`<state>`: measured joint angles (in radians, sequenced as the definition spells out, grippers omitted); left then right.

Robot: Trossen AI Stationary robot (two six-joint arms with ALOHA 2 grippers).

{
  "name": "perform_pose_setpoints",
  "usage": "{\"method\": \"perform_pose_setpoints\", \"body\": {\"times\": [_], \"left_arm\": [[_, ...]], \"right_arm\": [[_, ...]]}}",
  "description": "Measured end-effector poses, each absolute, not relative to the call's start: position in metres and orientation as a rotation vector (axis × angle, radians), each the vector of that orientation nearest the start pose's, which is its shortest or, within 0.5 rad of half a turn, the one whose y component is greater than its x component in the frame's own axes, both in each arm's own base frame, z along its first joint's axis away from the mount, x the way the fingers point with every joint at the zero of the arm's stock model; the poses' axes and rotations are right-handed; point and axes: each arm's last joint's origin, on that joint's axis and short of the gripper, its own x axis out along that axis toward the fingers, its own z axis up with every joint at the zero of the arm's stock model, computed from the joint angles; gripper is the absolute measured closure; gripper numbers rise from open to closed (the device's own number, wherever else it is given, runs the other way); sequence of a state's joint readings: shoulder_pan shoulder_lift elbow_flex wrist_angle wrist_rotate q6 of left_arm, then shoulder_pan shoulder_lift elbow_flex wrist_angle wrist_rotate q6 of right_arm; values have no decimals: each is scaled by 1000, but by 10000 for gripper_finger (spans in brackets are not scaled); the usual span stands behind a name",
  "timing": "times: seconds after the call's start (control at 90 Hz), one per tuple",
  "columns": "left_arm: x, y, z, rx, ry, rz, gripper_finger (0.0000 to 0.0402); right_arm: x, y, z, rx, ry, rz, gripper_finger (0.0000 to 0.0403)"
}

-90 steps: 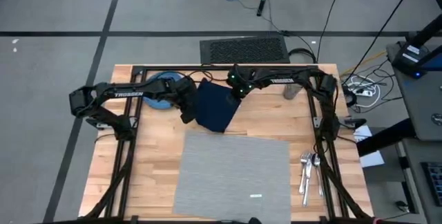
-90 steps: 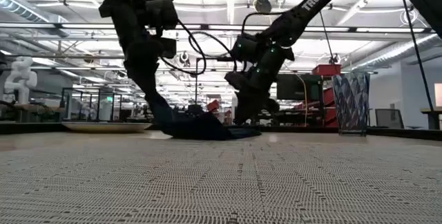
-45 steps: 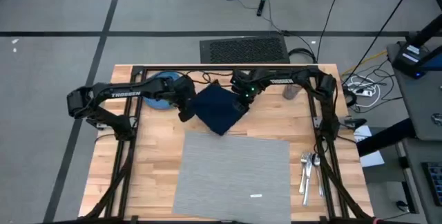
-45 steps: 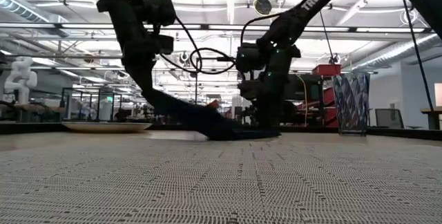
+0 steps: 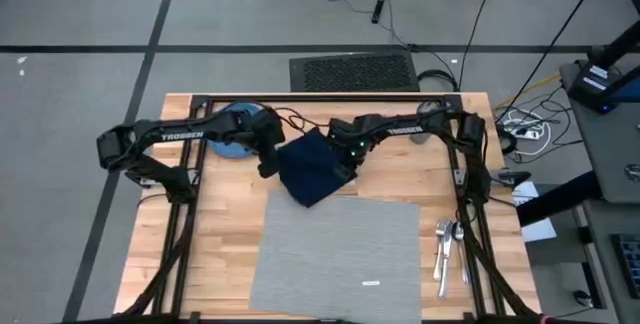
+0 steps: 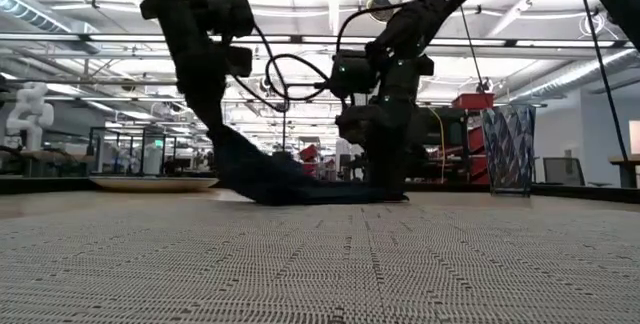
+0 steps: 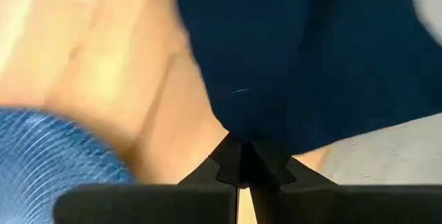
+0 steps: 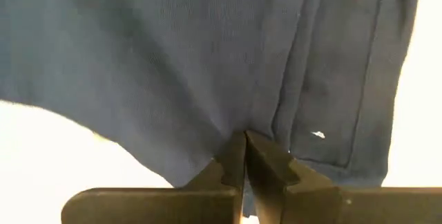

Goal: Set table place
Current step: Fold the dark blue napkin

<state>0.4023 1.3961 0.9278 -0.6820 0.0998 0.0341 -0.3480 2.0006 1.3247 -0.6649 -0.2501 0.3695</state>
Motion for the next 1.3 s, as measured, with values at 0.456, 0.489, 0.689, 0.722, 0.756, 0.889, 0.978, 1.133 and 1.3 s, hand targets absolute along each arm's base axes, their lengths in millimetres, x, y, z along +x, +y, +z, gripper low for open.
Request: {"method": "perform_pose_setpoints", "body": {"times": [0.456,0.489,0.689,0.722,0.756,0.889,0.978,1.133,1.3], "left_arm": [[243,103,172,-412,1222,235,393],[243,104,172,-432,1217,224,386],[239,112,177,-510,1163,208,312],[238,115,179,-533,1147,192,297],[237,117,181,-558,1132,181,281],[235,127,192,-626,1074,187,221],[232,129,197,-665,1050,176,188],[229,126,206,-681,1026,182,153],[232,114,213,-678,1016,161,148]], "right_arm": [[358,-131,144,742,1246,-340,403],[358,-132,144,742,1245,-343,403],[357,-135,144,746,1241,-348,401],[357,-135,144,745,1242,-348,398],[357,-135,144,745,1243,-346,394],[357,-135,144,741,1244,-340,370],[357,-135,144,733,1244,-334,352],[356,-137,145,704,1246,-317,328],[349,-150,157,685,1207,-329,319]]}}
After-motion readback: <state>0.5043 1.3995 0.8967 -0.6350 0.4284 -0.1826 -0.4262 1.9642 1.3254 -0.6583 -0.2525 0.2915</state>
